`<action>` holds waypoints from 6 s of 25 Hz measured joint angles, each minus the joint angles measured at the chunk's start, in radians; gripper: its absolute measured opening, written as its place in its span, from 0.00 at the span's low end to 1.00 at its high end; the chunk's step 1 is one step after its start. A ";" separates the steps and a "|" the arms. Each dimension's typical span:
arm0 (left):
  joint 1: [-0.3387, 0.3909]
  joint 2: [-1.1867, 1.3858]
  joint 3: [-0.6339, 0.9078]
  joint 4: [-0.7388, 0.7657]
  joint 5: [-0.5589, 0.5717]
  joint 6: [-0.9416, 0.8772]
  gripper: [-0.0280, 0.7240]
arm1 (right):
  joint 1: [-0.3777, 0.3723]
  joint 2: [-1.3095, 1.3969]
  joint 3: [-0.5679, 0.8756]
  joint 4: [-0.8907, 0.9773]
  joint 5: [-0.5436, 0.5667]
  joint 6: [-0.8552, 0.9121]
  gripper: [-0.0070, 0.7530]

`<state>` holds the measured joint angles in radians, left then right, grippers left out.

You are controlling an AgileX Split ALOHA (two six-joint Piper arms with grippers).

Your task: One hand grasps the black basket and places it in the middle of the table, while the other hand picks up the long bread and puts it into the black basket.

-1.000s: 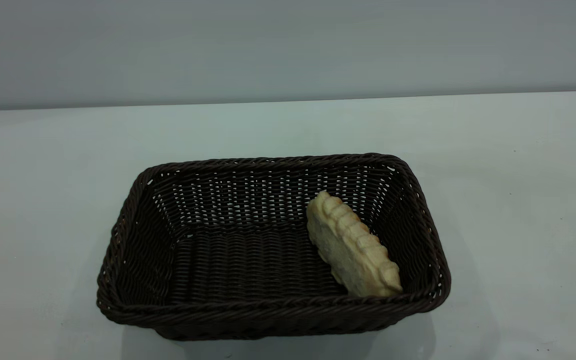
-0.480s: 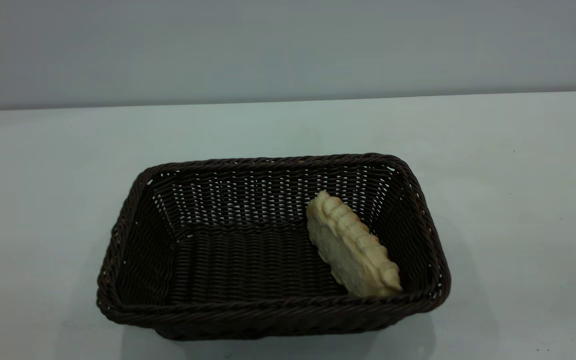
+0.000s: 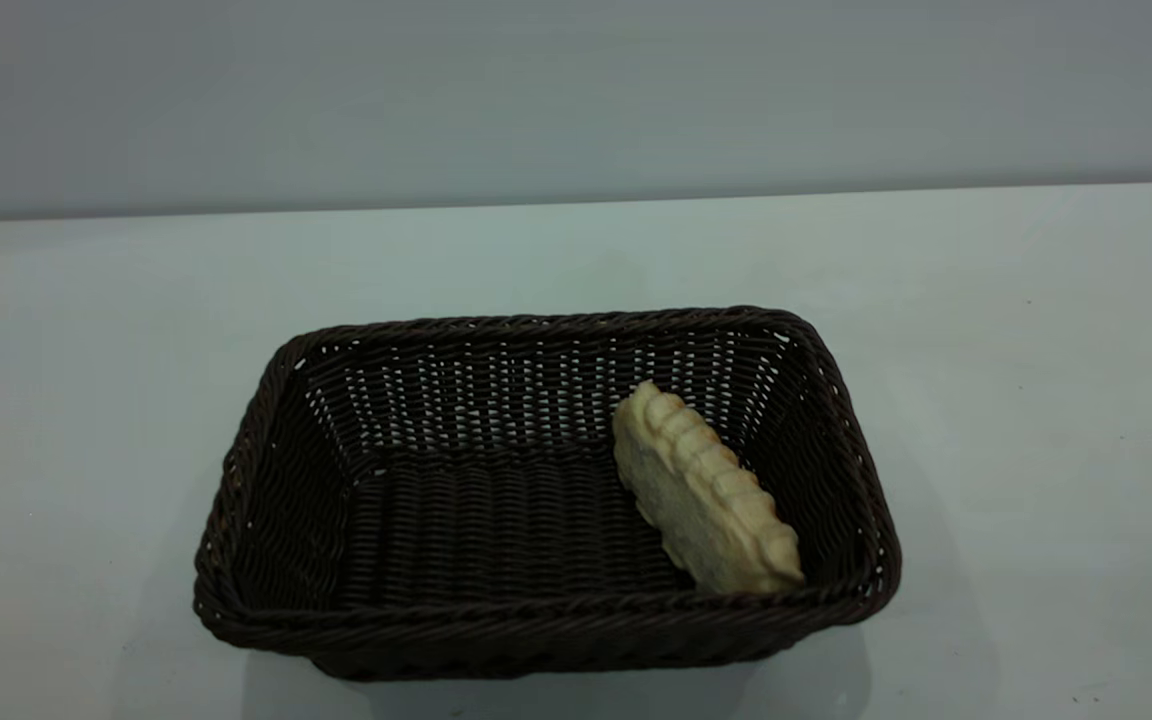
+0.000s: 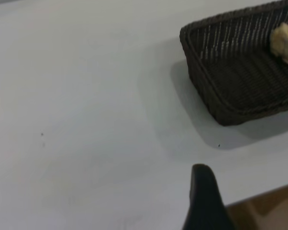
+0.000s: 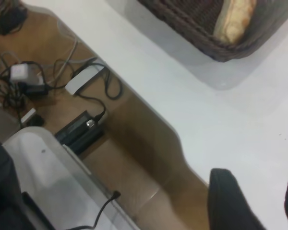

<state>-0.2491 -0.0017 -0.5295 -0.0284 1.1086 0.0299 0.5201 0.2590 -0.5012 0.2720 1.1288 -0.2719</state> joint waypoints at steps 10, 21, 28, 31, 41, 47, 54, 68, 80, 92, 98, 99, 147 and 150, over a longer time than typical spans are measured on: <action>0.000 -0.018 0.040 0.028 0.023 -0.006 0.74 | 0.000 -0.123 0.019 -0.027 0.008 0.006 0.38; 0.000 -0.018 0.040 0.109 0.026 -0.069 0.74 | 0.000 -0.170 0.020 -0.073 0.006 0.020 0.37; 0.000 -0.018 0.040 0.114 0.026 -0.071 0.74 | 0.000 -0.170 0.020 -0.075 0.006 0.020 0.37; 0.000 -0.018 0.040 0.115 0.026 -0.072 0.74 | 0.000 -0.170 0.020 -0.075 0.006 0.019 0.37; 0.000 -0.018 0.042 0.115 0.026 -0.072 0.74 | 0.000 -0.170 0.021 -0.075 0.006 0.018 0.37; 0.022 -0.018 0.042 0.115 0.026 -0.072 0.74 | -0.146 -0.170 0.021 -0.075 0.006 0.017 0.37; 0.190 -0.018 0.042 0.119 0.026 -0.072 0.74 | -0.505 -0.170 0.021 -0.075 0.006 0.017 0.37; 0.227 -0.018 0.042 0.120 0.026 -0.072 0.74 | -0.628 -0.170 0.021 -0.074 0.006 0.017 0.37; 0.227 -0.018 0.042 0.120 0.026 -0.072 0.74 | -0.628 -0.170 0.021 -0.074 0.006 0.017 0.37; 0.227 -0.018 0.042 0.040 0.026 -0.010 0.74 | -0.628 -0.170 0.021 -0.072 0.006 0.017 0.37; 0.227 -0.018 0.042 0.039 0.026 -0.008 0.74 | -0.628 -0.170 0.021 -0.072 0.006 0.016 0.37; 0.227 -0.018 0.042 0.039 0.026 -0.008 0.74 | -0.628 -0.170 0.021 -0.072 0.006 0.016 0.37; 0.227 -0.018 0.042 0.039 0.026 -0.007 0.74 | -0.628 -0.170 0.021 -0.072 0.006 0.016 0.37; 0.227 -0.018 0.042 0.039 0.026 -0.007 0.74 | -0.628 -0.170 0.021 -0.072 0.006 0.016 0.37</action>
<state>-0.0222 -0.0200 -0.4880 0.0102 1.1346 0.0229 -0.1081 0.0887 -0.4800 0.2005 1.1349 -0.2555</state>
